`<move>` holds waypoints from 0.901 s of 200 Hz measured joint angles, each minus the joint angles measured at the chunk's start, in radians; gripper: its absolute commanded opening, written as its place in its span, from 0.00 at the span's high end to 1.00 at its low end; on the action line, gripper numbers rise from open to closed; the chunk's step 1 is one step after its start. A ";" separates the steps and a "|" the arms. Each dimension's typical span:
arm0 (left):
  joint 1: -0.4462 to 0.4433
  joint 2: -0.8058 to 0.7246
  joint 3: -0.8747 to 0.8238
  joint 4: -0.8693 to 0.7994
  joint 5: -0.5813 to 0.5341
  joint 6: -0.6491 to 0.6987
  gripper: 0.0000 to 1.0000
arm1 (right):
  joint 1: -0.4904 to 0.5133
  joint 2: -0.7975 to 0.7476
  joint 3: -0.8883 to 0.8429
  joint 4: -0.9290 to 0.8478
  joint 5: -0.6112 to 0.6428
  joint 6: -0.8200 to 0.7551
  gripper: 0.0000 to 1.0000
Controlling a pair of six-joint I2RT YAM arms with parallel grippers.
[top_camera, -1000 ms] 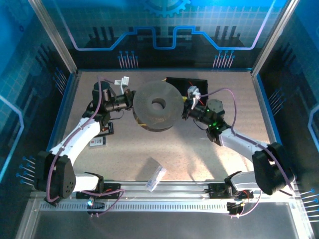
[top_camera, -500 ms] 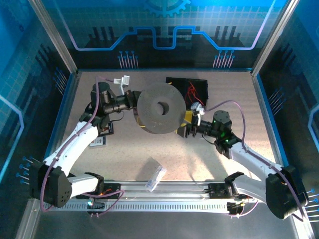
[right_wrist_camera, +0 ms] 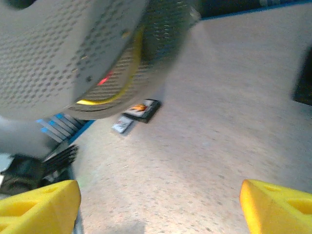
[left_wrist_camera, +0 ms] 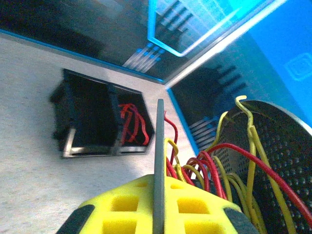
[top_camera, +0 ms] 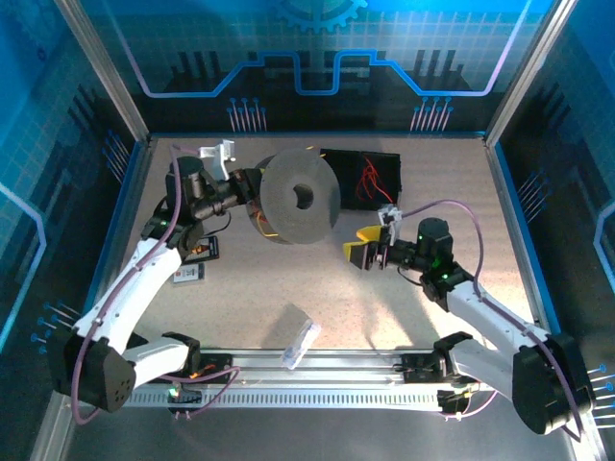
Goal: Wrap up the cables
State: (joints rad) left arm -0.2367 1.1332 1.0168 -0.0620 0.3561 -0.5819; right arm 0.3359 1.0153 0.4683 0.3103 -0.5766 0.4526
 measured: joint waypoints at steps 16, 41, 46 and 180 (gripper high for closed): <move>-0.017 -0.034 0.014 -0.091 -0.129 0.073 1.00 | -0.017 -0.003 0.065 -0.167 0.095 -0.023 0.00; -0.107 -0.044 0.027 -0.195 -0.391 0.194 1.00 | -0.032 0.003 0.145 -0.364 0.243 -0.033 0.00; -0.131 -0.039 0.027 -0.210 -0.436 0.209 1.00 | -0.032 0.007 0.161 -0.402 0.282 -0.026 0.00; -0.277 0.470 0.271 -0.268 -0.879 0.372 1.00 | -0.205 0.116 0.246 -0.516 0.274 0.006 0.02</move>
State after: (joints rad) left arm -0.5133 1.6035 1.2877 -0.3302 -0.5232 -0.2104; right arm 0.1307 1.1313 0.7147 -0.2058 -0.3023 0.4583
